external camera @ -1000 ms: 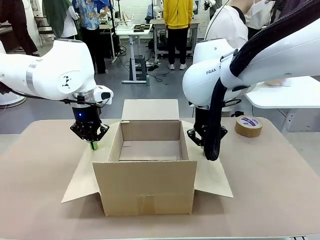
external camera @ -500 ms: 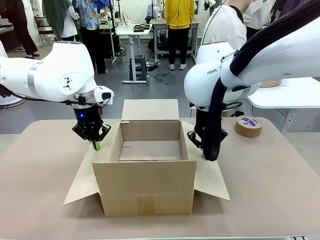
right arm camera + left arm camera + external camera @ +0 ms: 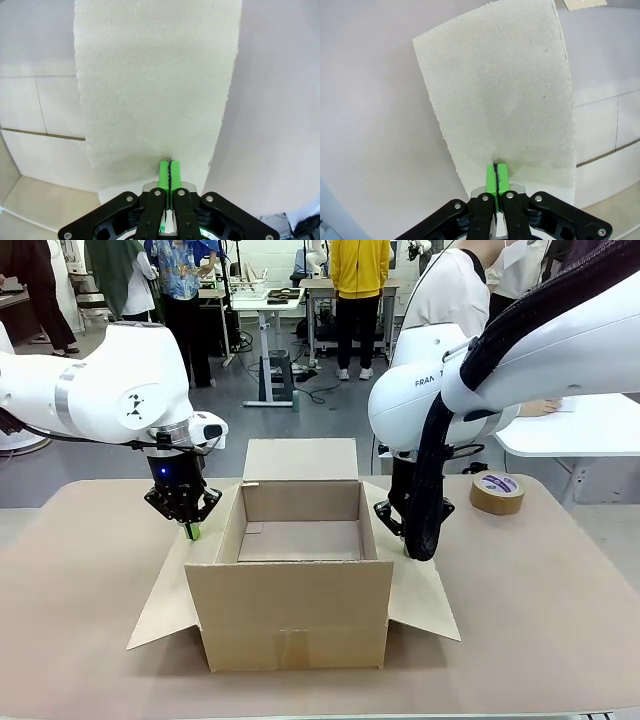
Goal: Wrap the clocks to prevent damage.
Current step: Once the human has placed the objects inside and stepped back, release both hands from the side flaps of the Package Box.
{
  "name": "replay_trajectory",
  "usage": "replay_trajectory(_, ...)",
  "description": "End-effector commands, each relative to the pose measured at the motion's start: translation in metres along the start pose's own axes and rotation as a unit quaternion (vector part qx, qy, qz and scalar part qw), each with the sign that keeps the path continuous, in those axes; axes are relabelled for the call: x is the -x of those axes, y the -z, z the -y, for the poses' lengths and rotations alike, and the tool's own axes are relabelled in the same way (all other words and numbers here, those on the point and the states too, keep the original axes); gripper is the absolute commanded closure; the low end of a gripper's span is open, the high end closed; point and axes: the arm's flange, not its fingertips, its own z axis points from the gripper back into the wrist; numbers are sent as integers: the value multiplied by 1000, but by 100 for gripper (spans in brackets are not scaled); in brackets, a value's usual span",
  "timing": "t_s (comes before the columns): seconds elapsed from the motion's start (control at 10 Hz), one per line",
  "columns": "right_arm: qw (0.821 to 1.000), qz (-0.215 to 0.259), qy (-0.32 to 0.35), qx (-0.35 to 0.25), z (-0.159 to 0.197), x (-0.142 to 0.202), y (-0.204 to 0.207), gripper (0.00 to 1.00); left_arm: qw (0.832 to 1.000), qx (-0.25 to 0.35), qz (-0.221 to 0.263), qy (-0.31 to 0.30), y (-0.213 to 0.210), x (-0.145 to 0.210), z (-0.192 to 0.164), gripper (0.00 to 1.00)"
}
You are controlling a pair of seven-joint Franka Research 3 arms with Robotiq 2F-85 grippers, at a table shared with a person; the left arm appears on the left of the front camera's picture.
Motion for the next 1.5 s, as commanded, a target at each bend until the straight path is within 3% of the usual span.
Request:
replay_trajectory(0.0,1000,2,8,6,0,0,1,99,1000,2,-1,-2,1,0,0,100)
replay_trajectory(1.4,1000,2,8,6,0,0,1,99,1000,2,-1,-2,1,0,0,100)
